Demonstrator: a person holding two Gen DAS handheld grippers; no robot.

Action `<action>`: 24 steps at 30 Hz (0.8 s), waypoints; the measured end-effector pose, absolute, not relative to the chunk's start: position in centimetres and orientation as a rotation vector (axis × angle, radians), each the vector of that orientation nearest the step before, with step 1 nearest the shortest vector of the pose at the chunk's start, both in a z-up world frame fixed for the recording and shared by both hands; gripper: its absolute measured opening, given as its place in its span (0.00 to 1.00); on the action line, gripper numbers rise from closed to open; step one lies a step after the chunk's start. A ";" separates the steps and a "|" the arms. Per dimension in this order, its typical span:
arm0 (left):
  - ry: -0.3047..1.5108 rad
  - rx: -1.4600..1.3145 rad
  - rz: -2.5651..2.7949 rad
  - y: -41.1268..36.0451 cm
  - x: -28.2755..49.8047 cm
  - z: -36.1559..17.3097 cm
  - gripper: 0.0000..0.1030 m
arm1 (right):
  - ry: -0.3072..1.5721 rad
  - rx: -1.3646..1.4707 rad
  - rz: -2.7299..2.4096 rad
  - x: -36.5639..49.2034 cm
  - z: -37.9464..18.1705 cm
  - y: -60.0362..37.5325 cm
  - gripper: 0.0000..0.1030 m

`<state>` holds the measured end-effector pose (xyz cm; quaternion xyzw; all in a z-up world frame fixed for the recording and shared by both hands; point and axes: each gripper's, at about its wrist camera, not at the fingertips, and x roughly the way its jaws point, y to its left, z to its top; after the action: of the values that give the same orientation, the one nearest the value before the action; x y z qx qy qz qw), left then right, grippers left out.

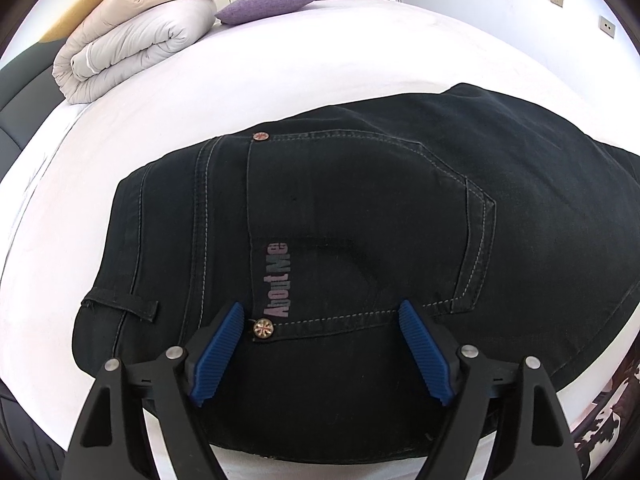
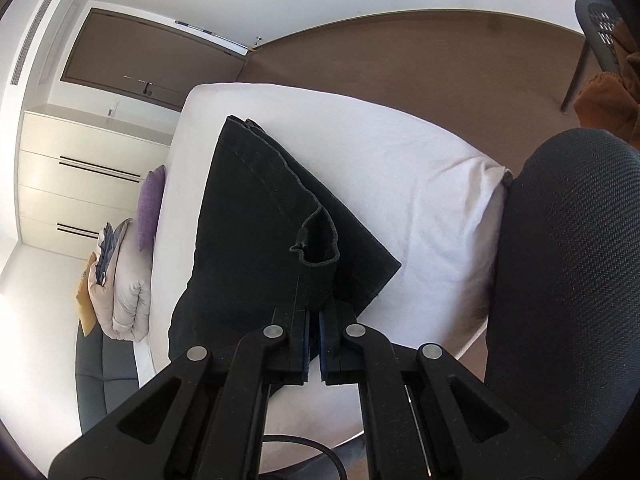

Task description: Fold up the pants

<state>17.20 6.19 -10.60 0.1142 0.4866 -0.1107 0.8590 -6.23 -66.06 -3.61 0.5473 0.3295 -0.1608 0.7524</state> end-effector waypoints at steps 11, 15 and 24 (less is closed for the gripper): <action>1.007 0.231 -0.232 7.1 16.9 -10.6 0.81 | 0.727 1.249 -0.327 -7.8 -4.2 -66.7 0.08; 1.002 0.227 -0.225 7.1 16.6 -10.7 0.81 | 0.738 1.150 -0.470 -10.0 -2.0 -67.5 0.12; 0.942 0.245 -0.251 4.4 15.3 -7.7 0.80 | 0.693 0.774 -0.057 -1.5 7.1 -60.5 0.12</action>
<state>15.34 4.43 -7.73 0.1172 0.4516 -0.1205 0.8762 -1.51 -60.47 7.14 0.3699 0.3312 -0.0274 0.8676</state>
